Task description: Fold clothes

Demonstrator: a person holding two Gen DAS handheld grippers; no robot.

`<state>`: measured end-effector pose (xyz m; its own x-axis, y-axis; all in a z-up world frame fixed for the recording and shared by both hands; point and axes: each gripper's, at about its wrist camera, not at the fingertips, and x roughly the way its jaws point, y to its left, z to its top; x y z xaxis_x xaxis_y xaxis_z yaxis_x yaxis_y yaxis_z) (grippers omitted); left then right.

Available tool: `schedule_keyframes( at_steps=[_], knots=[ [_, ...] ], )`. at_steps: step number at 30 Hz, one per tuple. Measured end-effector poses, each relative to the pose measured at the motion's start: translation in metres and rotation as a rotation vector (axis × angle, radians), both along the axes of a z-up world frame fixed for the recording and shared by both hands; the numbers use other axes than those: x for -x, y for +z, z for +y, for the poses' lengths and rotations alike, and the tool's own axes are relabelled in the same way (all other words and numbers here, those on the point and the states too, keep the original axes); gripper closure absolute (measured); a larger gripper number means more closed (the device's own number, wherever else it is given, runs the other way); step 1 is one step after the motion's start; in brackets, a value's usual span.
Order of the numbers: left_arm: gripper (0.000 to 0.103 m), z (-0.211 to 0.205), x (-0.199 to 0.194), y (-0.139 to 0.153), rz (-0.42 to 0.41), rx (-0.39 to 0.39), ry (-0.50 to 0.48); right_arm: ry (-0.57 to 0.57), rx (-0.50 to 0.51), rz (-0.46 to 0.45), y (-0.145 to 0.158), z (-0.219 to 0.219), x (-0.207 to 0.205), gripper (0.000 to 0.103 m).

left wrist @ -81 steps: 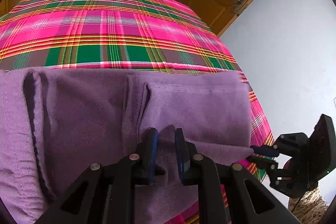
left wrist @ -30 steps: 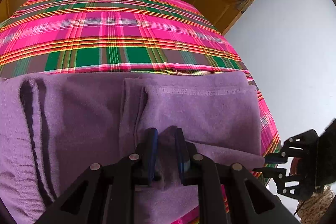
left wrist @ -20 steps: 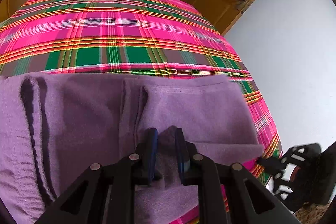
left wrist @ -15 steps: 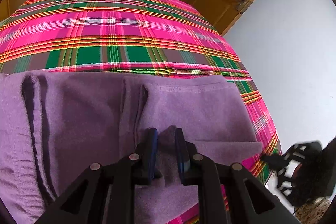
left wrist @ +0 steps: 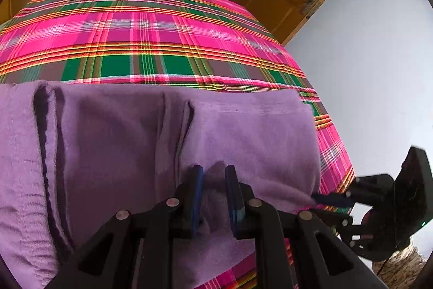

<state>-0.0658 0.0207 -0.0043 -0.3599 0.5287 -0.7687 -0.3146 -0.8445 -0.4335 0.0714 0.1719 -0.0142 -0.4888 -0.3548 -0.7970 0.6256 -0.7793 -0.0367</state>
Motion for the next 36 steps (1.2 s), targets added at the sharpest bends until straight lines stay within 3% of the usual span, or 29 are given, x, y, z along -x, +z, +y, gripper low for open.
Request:
schedule_keyframes(
  at_steps=[5, 9, 15, 17, 23, 25, 27, 30, 36],
  knots=[
    [0.086, -0.003, -0.006, 0.001, 0.006, 0.002, -0.012, -0.032, 0.028, -0.036, -0.001, 0.005, 0.000, 0.092],
    [0.086, -0.007, -0.008, 0.000, -0.001, -0.015, -0.009, -0.017, -0.026, -0.046, -0.003, 0.001, -0.012, 0.093],
    [0.086, -0.007, -0.015, 0.002, 0.004, -0.004, -0.021, -0.099, 0.028, 0.069, 0.026, 0.018, -0.011, 0.092],
    [0.086, -0.007, -0.016, 0.004, -0.004, -0.002, -0.023, -0.149, 0.036, 0.067, 0.024, 0.025, 0.000, 0.092],
    [0.086, 0.013, -0.014, 0.037, 0.035, -0.026, -0.123, -0.132, 0.064, 0.016, 0.001, 0.034, 0.003, 0.074],
    [0.078, 0.030, -0.007, 0.047, 0.032, -0.019, -0.161, -0.123, 0.065, 0.027, -0.004, 0.032, 0.002, 0.073],
    [0.071, 0.058, 0.000, 0.056, 0.021, 0.004, -0.230, -0.116, 0.072, 0.033, -0.007, 0.030, 0.005, 0.073],
    [0.070, 0.094, 0.011, 0.060, -0.016, 0.045, -0.321, -0.113, 0.108, 0.022, -0.009, 0.033, 0.011, 0.070],
    [0.069, 0.136, 0.026, 0.044, -0.101, 0.225, -0.345, -0.080, 0.118, 0.015, -0.013, 0.027, 0.017, 0.065]
  ],
)
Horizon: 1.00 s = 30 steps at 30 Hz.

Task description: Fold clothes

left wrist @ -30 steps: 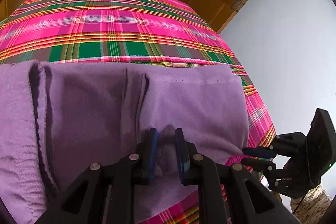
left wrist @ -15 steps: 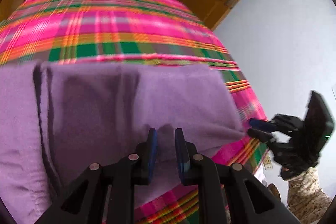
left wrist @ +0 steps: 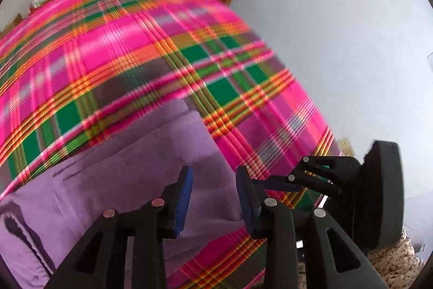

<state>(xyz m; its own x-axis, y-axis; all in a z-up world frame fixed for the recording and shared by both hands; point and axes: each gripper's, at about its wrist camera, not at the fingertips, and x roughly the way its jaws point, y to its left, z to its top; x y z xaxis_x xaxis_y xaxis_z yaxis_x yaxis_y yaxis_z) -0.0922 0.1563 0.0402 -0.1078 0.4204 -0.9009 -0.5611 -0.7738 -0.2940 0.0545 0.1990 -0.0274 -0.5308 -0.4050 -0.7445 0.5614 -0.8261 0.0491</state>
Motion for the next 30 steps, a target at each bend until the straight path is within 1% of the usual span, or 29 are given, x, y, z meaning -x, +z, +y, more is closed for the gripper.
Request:
schedule_keyframes(
  at_steps=[3, 5, 11, 17, 20, 22, 25, 30],
  knots=[
    [0.065, 0.013, 0.005, -0.008, -0.021, 0.076, -0.001, 0.009, 0.015, 0.006, -0.001, -0.001, -0.002, 0.065],
    [0.065, 0.022, 0.008, -0.013, -0.035, 0.126, -0.002, 0.008, 0.033, 0.009, -0.001, 0.000, -0.001, 0.065],
    [0.065, 0.049, 0.017, -0.029, -0.077, 0.277, -0.004, 0.031, 0.038, 0.020, -0.002, -0.001, -0.003, 0.065],
    [0.065, 0.047, 0.021, -0.030, -0.090, 0.266, -0.012, 0.052, 0.063, 0.041, 0.003, 0.002, -0.004, 0.065],
    [0.076, 0.045, 0.022, -0.030, -0.095, 0.258, -0.015, 0.087, 0.089, 0.039, 0.005, 0.005, 0.000, 0.065],
    [0.090, 0.044, 0.024, -0.030, -0.099, 0.253, -0.018, 0.115, 0.105, 0.024, 0.006, 0.006, 0.004, 0.065],
    [0.094, 0.043, 0.025, -0.030, -0.105, 0.246, -0.022, 0.170, 0.116, 0.008, 0.009, 0.004, 0.012, 0.065],
    [0.095, 0.037, 0.027, -0.023, -0.092, 0.215, -0.018, 0.221, 0.142, -0.032, 0.013, -0.001, 0.026, 0.065]
  ],
)
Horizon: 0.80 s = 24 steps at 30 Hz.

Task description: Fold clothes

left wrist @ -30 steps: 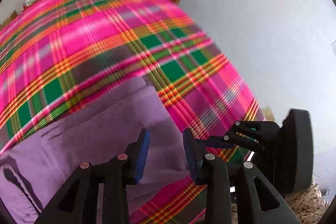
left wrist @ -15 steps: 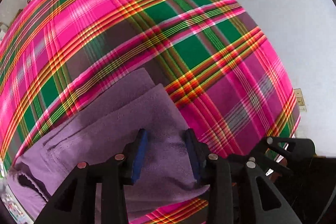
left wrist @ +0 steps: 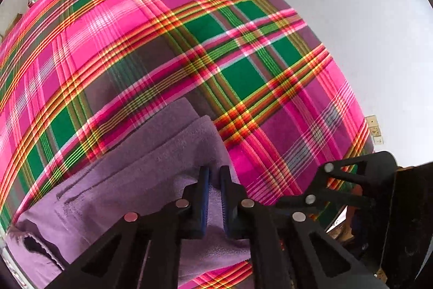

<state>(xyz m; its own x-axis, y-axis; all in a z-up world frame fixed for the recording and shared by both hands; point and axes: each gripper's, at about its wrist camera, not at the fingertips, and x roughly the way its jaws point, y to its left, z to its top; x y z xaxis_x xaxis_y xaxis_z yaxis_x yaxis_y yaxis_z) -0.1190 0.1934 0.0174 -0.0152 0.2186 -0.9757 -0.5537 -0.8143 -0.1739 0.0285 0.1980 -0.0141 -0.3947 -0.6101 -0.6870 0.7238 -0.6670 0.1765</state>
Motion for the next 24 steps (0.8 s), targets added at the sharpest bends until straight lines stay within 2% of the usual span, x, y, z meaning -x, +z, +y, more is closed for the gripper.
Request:
schedule_keyframes(
  at_steps=[2, 5, 7, 8, 12, 15, 21, 24],
  knots=[
    [0.095, -0.004, 0.002, 0.002, 0.005, -0.013, 0.011, 0.016, -0.008, 0.005, 0.002, -0.002, -0.002, 0.066],
    [0.095, -0.004, 0.003, 0.004, 0.001, -0.029, 0.018, 0.035, -0.041, 0.026, 0.005, -0.006, -0.009, 0.075],
    [0.095, -0.001, 0.003, 0.006, 0.004, -0.033, 0.017, 0.048, -0.064, 0.039, 0.006, -0.010, -0.016, 0.087],
    [0.095, 0.000, 0.003, 0.007, 0.006, -0.035, 0.017, 0.055, -0.067, 0.039, 0.007, -0.011, -0.019, 0.090],
    [0.095, 0.004, -0.002, 0.010, -0.002, -0.054, 0.016, 0.073, -0.087, 0.057, 0.012, -0.015, -0.032, 0.091],
    [0.095, 0.004, 0.004, 0.009, 0.008, -0.064, 0.024, 0.032, -0.091, 0.071, 0.015, -0.010, -0.036, 0.098],
    [0.095, 0.001, 0.007, 0.007, -0.008, -0.117, 0.053, -0.076, -0.184, 0.120, 0.014, 0.001, -0.051, 0.099],
    [0.095, 0.000, 0.006, 0.008, -0.001, -0.135, 0.059, -0.096, -0.221, 0.107, 0.012, 0.004, -0.057, 0.101]
  ],
)
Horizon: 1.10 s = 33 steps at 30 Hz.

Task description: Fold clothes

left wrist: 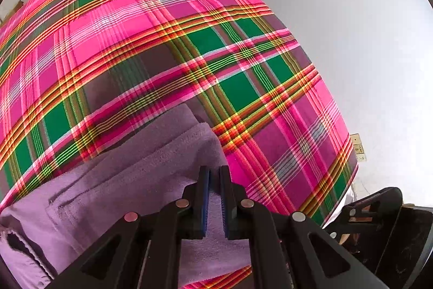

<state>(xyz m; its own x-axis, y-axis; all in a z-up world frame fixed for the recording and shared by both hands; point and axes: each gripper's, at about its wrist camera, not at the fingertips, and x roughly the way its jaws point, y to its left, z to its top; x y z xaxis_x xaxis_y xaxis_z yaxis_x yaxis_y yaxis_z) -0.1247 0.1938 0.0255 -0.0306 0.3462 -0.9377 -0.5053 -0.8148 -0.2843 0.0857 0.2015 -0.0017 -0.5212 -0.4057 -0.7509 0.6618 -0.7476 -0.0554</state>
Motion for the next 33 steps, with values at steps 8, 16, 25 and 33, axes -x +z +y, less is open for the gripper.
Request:
schedule_keyframes(
  at_steps=[8, 16, 25, 33],
  knots=[
    [0.084, -0.029, -0.016, 0.035, 0.024, -0.158, 0.034, -0.120, 0.092, 0.060, 0.030, 0.008, 0.010, 0.094],
    [0.081, -0.107, -0.032, 0.051, 0.088, -0.211, 0.194, -0.156, 0.052, 0.052, 0.017, -0.031, 0.042, 0.078],
    [0.080, -0.206, -0.050, 0.045, 0.115, -0.245, 0.385, -0.220, -0.014, -0.014, -0.015, -0.020, 0.051, 0.075],
    [0.080, -0.263, -0.068, 0.034, 0.126, -0.275, 0.500, -0.227, 0.015, 0.059, 0.015, -0.041, 0.039, 0.074]
  ],
)
